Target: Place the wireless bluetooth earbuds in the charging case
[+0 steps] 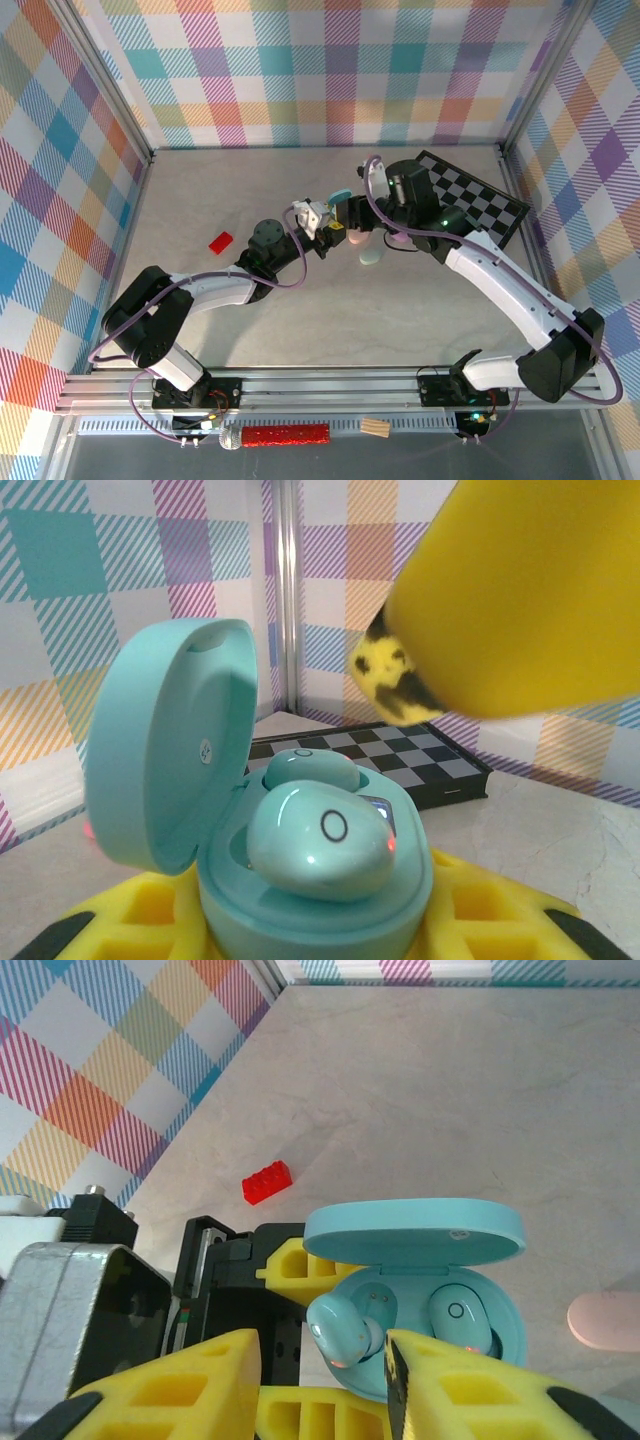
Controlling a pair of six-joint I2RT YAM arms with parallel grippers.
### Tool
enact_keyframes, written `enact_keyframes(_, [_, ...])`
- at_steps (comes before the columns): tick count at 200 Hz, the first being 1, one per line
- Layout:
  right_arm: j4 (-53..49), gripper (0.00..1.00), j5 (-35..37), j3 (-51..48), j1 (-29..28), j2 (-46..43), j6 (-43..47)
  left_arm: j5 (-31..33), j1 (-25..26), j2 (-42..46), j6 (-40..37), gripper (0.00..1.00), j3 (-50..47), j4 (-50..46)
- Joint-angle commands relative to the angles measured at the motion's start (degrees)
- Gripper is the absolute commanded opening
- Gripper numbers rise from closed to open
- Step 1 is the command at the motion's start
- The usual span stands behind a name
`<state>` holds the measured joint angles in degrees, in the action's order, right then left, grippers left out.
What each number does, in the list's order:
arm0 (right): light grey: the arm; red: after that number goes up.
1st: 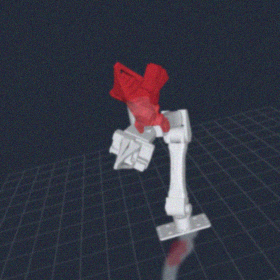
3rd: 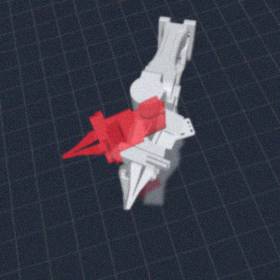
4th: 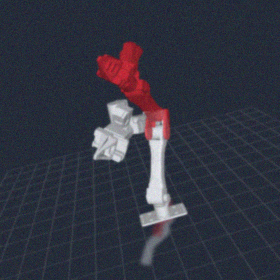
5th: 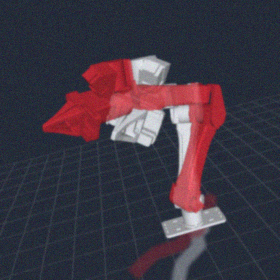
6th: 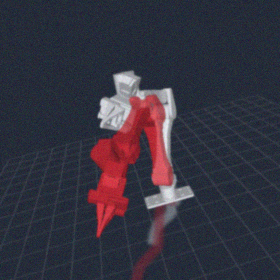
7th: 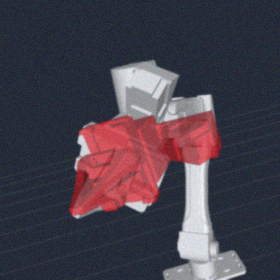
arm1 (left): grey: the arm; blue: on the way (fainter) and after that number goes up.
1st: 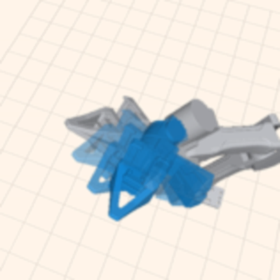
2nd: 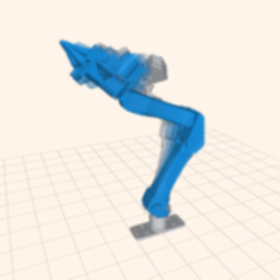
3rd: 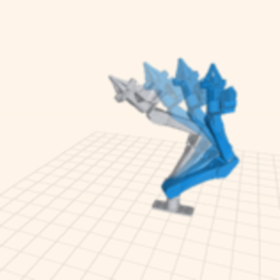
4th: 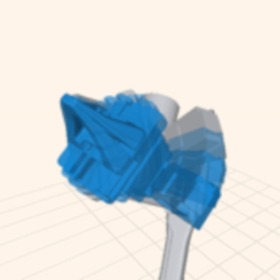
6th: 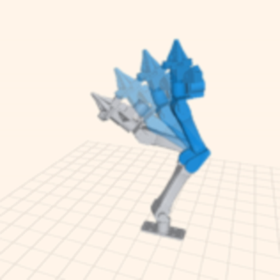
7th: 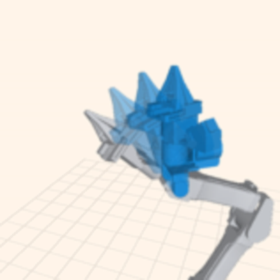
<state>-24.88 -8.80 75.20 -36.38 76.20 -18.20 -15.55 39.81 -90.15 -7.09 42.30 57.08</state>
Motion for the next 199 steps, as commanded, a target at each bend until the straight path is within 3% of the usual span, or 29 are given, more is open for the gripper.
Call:
enact_keyframes(1, [-1.99,0.35,-0.38,2.41,-0.05,2.3,1.54,-1.32,0.85,1.73,0.15,0.35,1.11,1.52])
enact_keyframes(75, [-2.36,0.3,3.77,2.45,-0.09,3.0,-0.24,-2.11,0.84,2.43,-0.2,0.35,0.85,1.02])
enact_keyframes(199, [-3.97,0.29,2.38,4.17,-0.14,1.64,0.29,-2.64,0.81,1.99,0.5,0.35,0.66,2.52])
